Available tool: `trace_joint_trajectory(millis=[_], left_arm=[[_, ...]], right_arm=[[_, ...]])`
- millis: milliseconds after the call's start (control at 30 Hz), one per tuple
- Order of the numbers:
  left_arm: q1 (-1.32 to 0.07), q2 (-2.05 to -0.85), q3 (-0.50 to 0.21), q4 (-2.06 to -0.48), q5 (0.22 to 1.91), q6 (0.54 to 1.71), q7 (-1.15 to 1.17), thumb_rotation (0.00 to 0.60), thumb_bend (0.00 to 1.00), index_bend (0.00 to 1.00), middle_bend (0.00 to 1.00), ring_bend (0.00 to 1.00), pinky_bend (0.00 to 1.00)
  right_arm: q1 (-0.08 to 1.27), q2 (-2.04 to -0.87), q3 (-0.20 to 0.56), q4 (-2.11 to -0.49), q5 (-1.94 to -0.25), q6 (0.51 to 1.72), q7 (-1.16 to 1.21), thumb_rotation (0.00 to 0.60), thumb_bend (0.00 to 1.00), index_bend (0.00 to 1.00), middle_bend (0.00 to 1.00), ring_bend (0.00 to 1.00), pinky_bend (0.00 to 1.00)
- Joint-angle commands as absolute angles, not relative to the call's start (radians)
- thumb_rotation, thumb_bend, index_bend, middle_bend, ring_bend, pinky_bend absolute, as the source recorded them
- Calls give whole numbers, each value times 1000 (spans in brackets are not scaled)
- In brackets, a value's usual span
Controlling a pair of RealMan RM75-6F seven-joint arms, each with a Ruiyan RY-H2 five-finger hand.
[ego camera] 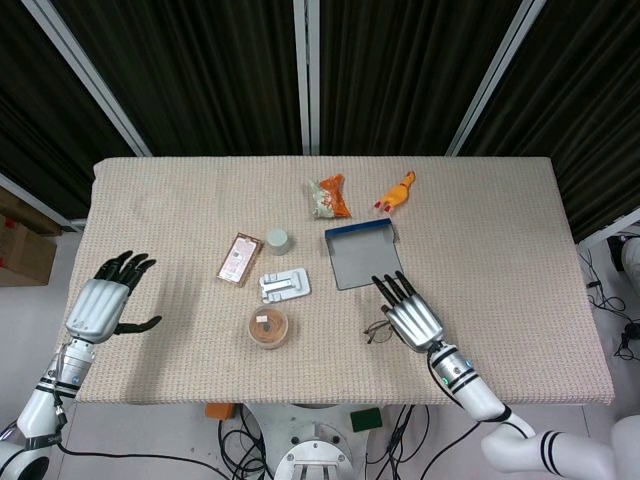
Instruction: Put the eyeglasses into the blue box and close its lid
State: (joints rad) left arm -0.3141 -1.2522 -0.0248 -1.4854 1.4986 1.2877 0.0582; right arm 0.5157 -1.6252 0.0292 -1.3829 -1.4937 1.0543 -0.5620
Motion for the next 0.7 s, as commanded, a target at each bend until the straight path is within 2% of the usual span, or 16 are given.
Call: trace_joint_trajectory(millis=[33, 367, 533, 700], left_arm=[[-314, -1253, -23, -1484, 1498, 1286, 57, 405, 124, 142, 99, 52, 151], [-311, -1255, -23, -1480, 1494, 1284, 54, 405, 125, 141, 99, 52, 152], [-306, -1256, -21, -1476, 1494, 1289, 47, 406, 125, 142, 99, 52, 153], [-296, -1257, -16, -1467, 1484, 1287, 38, 404, 125, 141, 99, 52, 153]], right_arm=[[517, -1629, 29, -1378, -1494, 1057, -559, 600, 451, 678, 16, 0, 0], [538, -1609, 64, -1389, -1503, 1084, -510, 600, 456, 732, 20, 0, 0], [593, -1625, 146, -1367, -1438, 1040, -504, 600, 456, 740, 20, 0, 0], [680, -1699, 245, -1267, -1325, 955, -494, 600, 456, 748, 8, 0, 0]])
